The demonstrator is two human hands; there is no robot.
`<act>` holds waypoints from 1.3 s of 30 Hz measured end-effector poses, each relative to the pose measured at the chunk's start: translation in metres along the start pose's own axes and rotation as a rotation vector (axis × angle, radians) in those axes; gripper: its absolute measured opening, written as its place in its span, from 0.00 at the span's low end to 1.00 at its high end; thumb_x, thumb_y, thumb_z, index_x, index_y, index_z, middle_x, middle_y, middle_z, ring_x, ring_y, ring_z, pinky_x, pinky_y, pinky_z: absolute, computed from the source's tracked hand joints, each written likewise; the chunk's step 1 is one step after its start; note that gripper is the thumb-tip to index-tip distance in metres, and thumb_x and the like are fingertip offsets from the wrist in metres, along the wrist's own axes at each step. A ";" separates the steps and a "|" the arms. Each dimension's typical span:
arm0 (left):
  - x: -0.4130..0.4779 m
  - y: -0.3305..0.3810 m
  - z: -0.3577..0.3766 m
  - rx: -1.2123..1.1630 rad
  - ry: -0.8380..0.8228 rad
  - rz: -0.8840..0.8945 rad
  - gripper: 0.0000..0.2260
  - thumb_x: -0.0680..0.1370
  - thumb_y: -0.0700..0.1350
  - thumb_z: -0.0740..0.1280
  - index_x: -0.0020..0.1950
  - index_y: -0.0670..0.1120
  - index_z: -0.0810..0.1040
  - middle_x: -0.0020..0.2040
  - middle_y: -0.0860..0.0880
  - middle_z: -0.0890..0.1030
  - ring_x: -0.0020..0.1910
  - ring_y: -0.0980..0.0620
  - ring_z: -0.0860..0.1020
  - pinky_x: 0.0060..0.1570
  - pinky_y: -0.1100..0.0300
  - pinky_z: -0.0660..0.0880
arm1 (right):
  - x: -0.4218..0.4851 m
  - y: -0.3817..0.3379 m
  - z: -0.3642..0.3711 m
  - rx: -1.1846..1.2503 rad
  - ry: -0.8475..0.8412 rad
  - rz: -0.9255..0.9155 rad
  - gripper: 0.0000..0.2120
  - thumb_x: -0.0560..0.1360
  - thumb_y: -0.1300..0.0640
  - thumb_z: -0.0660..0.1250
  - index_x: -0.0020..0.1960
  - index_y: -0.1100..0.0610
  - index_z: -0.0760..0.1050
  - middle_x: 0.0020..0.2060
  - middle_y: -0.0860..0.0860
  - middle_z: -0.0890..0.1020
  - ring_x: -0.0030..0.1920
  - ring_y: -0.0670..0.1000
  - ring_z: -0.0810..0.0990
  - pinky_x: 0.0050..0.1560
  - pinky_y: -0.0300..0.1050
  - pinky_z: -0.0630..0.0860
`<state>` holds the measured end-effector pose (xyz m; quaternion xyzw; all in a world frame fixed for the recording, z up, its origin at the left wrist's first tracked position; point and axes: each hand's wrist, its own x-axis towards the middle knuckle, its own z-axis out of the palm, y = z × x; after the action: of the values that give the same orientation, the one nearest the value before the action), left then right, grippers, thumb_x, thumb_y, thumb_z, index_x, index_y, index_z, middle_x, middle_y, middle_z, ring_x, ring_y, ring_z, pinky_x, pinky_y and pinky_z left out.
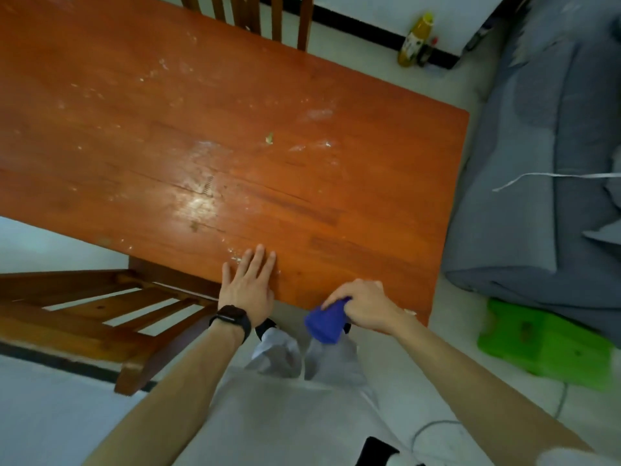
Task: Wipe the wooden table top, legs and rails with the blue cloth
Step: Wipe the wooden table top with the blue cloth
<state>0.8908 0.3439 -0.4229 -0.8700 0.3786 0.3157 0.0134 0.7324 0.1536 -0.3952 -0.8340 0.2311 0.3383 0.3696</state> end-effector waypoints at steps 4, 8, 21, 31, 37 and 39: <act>0.004 0.005 -0.001 -0.016 0.012 -0.012 0.32 0.81 0.48 0.56 0.81 0.54 0.42 0.81 0.52 0.40 0.79 0.48 0.42 0.74 0.36 0.45 | 0.033 0.008 -0.068 0.217 0.506 0.145 0.28 0.63 0.59 0.55 0.52 0.31 0.77 0.65 0.42 0.77 0.67 0.52 0.72 0.67 0.61 0.64; 0.004 -0.001 -0.001 -0.009 -0.007 0.002 0.32 0.81 0.47 0.56 0.81 0.55 0.42 0.81 0.53 0.41 0.80 0.49 0.42 0.75 0.36 0.45 | 0.054 -0.008 -0.032 -0.012 0.529 0.210 0.34 0.73 0.64 0.58 0.74 0.39 0.62 0.75 0.43 0.63 0.70 0.56 0.61 0.64 0.60 0.66; -0.001 -0.024 0.000 -0.086 0.057 0.019 0.26 0.83 0.53 0.51 0.81 0.55 0.48 0.81 0.52 0.43 0.80 0.48 0.43 0.76 0.40 0.44 | 0.043 -0.014 -0.024 0.165 0.634 0.028 0.30 0.68 0.65 0.57 0.66 0.46 0.75 0.65 0.49 0.77 0.63 0.55 0.71 0.65 0.51 0.68; -0.002 -0.048 0.006 -0.099 -0.003 -0.081 0.27 0.83 0.56 0.49 0.79 0.61 0.38 0.80 0.55 0.36 0.79 0.46 0.37 0.74 0.34 0.44 | 0.008 -0.061 0.072 0.094 0.029 -0.111 0.25 0.69 0.67 0.60 0.58 0.45 0.81 0.58 0.45 0.80 0.55 0.47 0.75 0.59 0.47 0.73; -0.001 -0.051 0.011 -0.099 0.009 -0.072 0.27 0.84 0.56 0.48 0.78 0.63 0.37 0.79 0.56 0.35 0.78 0.46 0.35 0.74 0.33 0.43 | 0.039 -0.029 -0.015 0.494 0.498 0.150 0.26 0.71 0.70 0.61 0.59 0.43 0.77 0.57 0.48 0.80 0.54 0.48 0.78 0.52 0.44 0.72; -0.001 -0.052 0.011 -0.107 0.006 -0.068 0.27 0.84 0.56 0.49 0.78 0.63 0.37 0.80 0.56 0.36 0.78 0.46 0.35 0.74 0.33 0.44 | 0.047 -0.020 -0.014 0.184 0.605 0.201 0.30 0.74 0.65 0.59 0.71 0.41 0.67 0.69 0.49 0.71 0.66 0.54 0.69 0.64 0.50 0.67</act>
<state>0.9190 0.3840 -0.4419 -0.8827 0.3315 0.3322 -0.0238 0.7819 0.1483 -0.4137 -0.8327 0.4412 0.0879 0.3228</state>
